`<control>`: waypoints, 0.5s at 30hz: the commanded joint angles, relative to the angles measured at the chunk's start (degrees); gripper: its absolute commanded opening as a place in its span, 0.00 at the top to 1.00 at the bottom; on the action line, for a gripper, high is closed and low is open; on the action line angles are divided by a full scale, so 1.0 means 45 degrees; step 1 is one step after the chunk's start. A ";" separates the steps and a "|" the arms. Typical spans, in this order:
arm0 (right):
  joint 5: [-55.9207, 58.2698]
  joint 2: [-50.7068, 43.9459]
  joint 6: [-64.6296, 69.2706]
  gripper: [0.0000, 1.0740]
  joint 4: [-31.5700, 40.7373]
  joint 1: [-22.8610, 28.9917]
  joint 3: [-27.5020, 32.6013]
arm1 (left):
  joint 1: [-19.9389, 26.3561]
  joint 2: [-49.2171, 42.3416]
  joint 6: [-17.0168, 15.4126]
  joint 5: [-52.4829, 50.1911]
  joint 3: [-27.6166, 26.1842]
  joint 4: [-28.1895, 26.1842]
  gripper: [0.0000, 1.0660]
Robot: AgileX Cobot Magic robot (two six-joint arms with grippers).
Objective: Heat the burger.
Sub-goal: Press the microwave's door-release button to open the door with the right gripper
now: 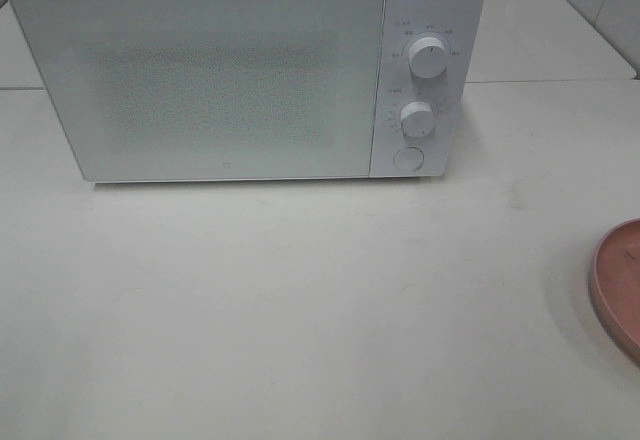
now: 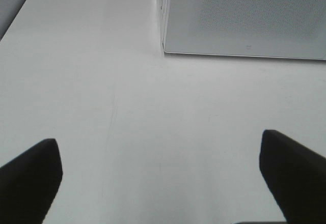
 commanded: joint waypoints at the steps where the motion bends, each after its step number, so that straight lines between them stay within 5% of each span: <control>1: -0.0178 -0.0407 0.0013 0.31 -0.0076 0.0000 0.0051 | 0.0013 -0.0280 0.0025 -0.0191 0.0000 -0.0089 0.08; 15: -0.0280 -0.0382 0.0038 0.31 -0.0064 0.0000 -0.0038 | 0.0013 -0.0280 0.0025 -0.0191 0.0000 -0.0089 0.08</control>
